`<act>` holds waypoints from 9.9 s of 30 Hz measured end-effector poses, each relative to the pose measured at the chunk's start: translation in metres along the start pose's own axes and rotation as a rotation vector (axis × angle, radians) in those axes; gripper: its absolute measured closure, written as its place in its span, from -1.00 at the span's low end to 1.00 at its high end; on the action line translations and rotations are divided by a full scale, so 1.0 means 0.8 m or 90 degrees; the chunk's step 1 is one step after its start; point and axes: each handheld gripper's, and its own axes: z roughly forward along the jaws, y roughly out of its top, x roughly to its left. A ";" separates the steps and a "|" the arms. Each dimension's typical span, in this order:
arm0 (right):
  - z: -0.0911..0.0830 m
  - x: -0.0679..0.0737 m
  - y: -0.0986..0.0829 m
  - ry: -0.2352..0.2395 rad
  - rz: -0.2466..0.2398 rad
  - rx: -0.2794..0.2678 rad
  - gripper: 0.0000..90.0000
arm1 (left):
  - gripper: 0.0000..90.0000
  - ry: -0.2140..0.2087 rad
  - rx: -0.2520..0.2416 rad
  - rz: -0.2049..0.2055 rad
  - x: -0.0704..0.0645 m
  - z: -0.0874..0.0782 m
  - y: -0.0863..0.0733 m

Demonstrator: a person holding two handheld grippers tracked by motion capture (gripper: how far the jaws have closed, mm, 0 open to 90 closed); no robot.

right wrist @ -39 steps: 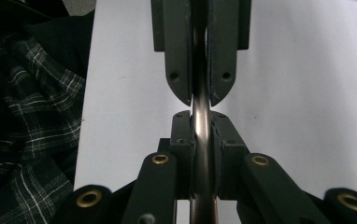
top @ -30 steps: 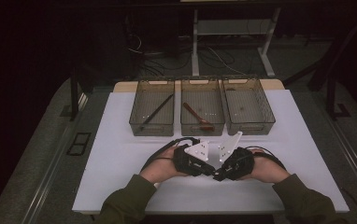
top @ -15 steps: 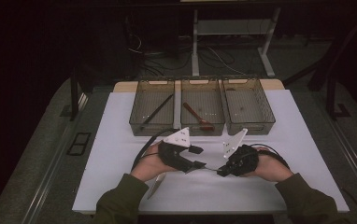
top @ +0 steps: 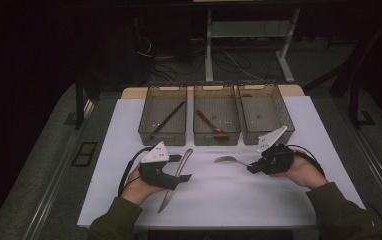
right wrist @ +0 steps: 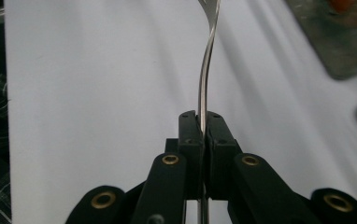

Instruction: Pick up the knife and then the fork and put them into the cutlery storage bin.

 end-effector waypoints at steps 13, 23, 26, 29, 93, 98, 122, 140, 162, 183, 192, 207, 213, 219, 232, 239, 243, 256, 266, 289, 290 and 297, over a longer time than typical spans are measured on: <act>-0.051 -0.043 0.007 -0.092 0.105 -0.077 0.91 | -1.00 0.059 -0.014 -0.034 0.001 -0.018 -0.036; -0.079 -0.097 0.015 -0.167 0.195 -0.118 0.91 | -1.00 0.053 0.004 -0.030 -0.006 -0.015 -0.038; -0.081 -0.114 0.014 -0.185 0.228 -0.119 0.91 | -1.00 0.057 0.003 -0.029 -0.006 -0.015 -0.038; -0.082 -0.131 0.013 -0.206 0.264 -0.117 0.91 | -1.00 0.058 0.004 -0.029 -0.006 -0.016 -0.037; -0.034 -0.007 -0.058 -0.217 0.242 -0.245 -0.58 | -0.45 0.066 0.042 -0.056 -0.007 -0.016 -0.035; -0.020 0.014 -0.074 -0.211 0.226 -0.243 -0.60 | 0.12 0.053 0.048 -0.061 -0.007 -0.018 -0.032; -0.005 0.048 -0.111 -0.182 0.219 -0.246 -0.62 | 0.97 0.055 0.138 -0.049 -0.010 0.023 -0.032; -0.006 0.047 -0.112 -0.181 0.216 -0.244 -0.62 | 0.98 0.072 0.179 -0.029 -0.012 0.022 -0.031; -0.007 0.047 -0.112 -0.179 0.210 -0.250 -0.62 | 0.73 0.079 0.140 -0.005 0.016 0.001 -0.027; -0.005 0.047 -0.111 -0.171 0.204 -0.247 -0.62 | 0.61 0.008 0.149 0.040 0.038 0.031 -0.030; -0.004 0.046 -0.111 -0.167 0.206 -0.245 -0.62 | 0.76 0.000 0.152 0.044 0.038 0.031 -0.030; -0.007 0.044 -0.108 -0.141 0.214 -0.227 -0.62 | 0.76 -0.012 0.155 0.034 0.034 0.030 -0.026; -0.013 0.048 -0.099 -0.106 0.184 -0.195 -0.71 | 0.76 -0.024 0.149 0.045 0.028 0.028 -0.018; -0.017 0.045 -0.082 -0.075 0.148 -0.165 -0.69 | 0.76 -0.048 0.139 0.053 0.016 0.028 -0.008; -0.003 0.052 -0.014 -0.003 0.004 -0.113 -0.53 | 0.76 -0.129 0.135 0.130 -0.031 0.049 0.035; 0.013 0.057 0.024 0.044 -0.078 -0.072 -0.40 | 0.76 -0.168 0.136 0.186 -0.058 0.069 0.061; 0.025 0.058 0.036 0.073 -0.099 -0.046 -0.19 | 0.76 -0.182 0.138 0.222 -0.068 0.080 0.071; 0.051 0.061 0.047 0.162 -0.119 0.020 0.70 | 0.76 -0.196 0.156 0.266 -0.086 0.096 0.084; 0.049 0.063 0.046 0.141 -0.157 0.027 0.83 | 0.98 -0.208 0.135 0.269 -0.085 0.092 0.088; 0.020 0.028 0.012 0.044 -0.084 -0.007 0.83 | 0.12 -0.087 0.031 0.076 -0.028 0.023 0.046; 0.017 0.025 0.010 0.041 -0.074 -0.009 0.83 | 0.10 -0.080 0.026 0.066 -0.025 0.018 0.041; -0.001 0.010 -0.001 -0.004 -0.031 -0.031 0.83 | -0.07 -0.035 0.012 0.028 -0.015 -0.006 0.016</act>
